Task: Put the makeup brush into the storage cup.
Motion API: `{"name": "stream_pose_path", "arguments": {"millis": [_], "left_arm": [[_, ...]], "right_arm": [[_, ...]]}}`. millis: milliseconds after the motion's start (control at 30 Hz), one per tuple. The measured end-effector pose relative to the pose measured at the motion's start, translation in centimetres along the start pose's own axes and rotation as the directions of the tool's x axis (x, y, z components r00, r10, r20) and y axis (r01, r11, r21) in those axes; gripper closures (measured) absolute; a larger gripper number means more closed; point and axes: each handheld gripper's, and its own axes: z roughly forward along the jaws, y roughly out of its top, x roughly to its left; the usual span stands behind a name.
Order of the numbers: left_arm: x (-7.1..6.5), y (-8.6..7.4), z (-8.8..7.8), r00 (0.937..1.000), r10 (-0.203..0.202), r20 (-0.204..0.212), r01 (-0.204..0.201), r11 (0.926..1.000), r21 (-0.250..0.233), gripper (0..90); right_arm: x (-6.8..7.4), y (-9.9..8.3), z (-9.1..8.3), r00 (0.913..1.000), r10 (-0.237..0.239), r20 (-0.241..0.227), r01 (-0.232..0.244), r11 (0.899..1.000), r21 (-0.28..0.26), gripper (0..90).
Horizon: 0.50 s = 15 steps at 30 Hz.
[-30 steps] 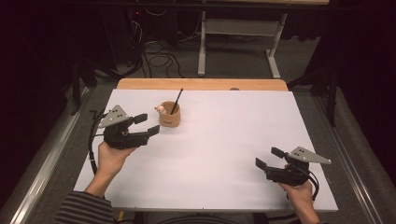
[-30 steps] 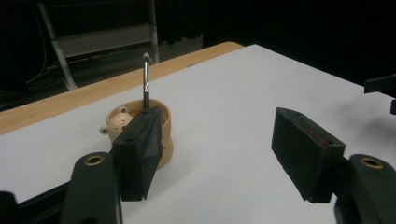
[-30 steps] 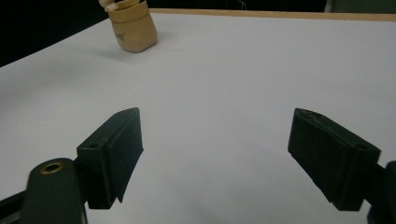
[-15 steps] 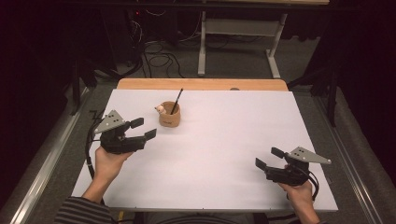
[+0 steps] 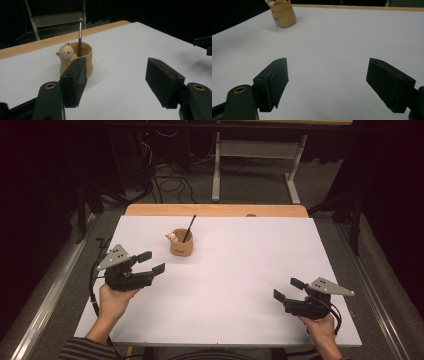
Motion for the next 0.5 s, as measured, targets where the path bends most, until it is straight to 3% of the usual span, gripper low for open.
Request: {"name": "stream_pose_path", "arguments": {"millis": [500], "left_arm": [[-0.3,-1.3,0.2,0.9995,-0.029,0.015,0.029,0.9996,0.001,34.2]], "right_arm": [[0.0,0.0,0.0,1.0,0.0,0.001,0.0,1.0,-0.002,19.4]]}}
